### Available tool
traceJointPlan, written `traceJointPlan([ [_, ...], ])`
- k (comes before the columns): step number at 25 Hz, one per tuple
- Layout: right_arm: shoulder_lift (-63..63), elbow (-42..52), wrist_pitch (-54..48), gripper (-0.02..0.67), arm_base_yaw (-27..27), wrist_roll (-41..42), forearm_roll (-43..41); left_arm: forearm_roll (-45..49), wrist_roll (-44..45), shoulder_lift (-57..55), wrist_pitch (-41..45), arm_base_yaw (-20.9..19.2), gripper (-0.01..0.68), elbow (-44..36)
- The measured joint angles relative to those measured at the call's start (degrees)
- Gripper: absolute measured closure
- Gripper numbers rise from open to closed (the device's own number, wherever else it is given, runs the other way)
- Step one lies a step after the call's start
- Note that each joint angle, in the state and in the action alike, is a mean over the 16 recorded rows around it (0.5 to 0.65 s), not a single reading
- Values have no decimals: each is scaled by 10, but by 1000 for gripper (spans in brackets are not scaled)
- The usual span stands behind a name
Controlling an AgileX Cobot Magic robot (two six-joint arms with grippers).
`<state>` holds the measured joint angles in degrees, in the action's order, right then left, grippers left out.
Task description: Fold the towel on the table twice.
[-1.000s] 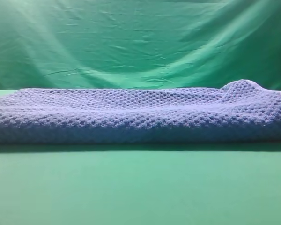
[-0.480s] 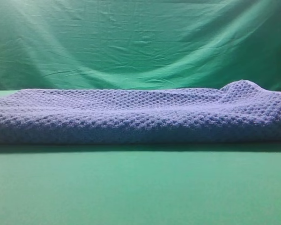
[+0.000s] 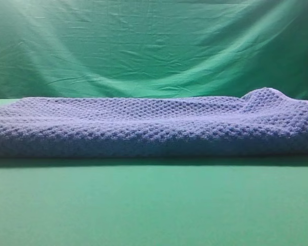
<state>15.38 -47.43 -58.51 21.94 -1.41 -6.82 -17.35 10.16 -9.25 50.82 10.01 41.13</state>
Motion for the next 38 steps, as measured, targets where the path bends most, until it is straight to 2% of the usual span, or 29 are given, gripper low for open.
traceJointPlan([
  [8, -91, 58, -8, 649, 0, 52, 87, 20, -24, 82, 15, 0, 673, -55],
  [15, -132, 94, 11, 649, 0, 55, 100, 27, -39, 103, -33, 0, 673, -111],
  [20, -142, 144, 85, 649, 0, 55, 89, 34, -44, 103, -115, 0, 673, -160],
  [28, -143, 268, 257, 649, 0, 54, 77, 66, -49, 103, -253, 0, 673, -256],
  [32, -143, 323, 318, 649, 0, 53, 80, 84, -49, 103, -287, 0, 673, -296],
  [38, -143, 366, 355, 649, 0, 50, 88, 103, -49, 103, -299, 0, 673, -331],
])
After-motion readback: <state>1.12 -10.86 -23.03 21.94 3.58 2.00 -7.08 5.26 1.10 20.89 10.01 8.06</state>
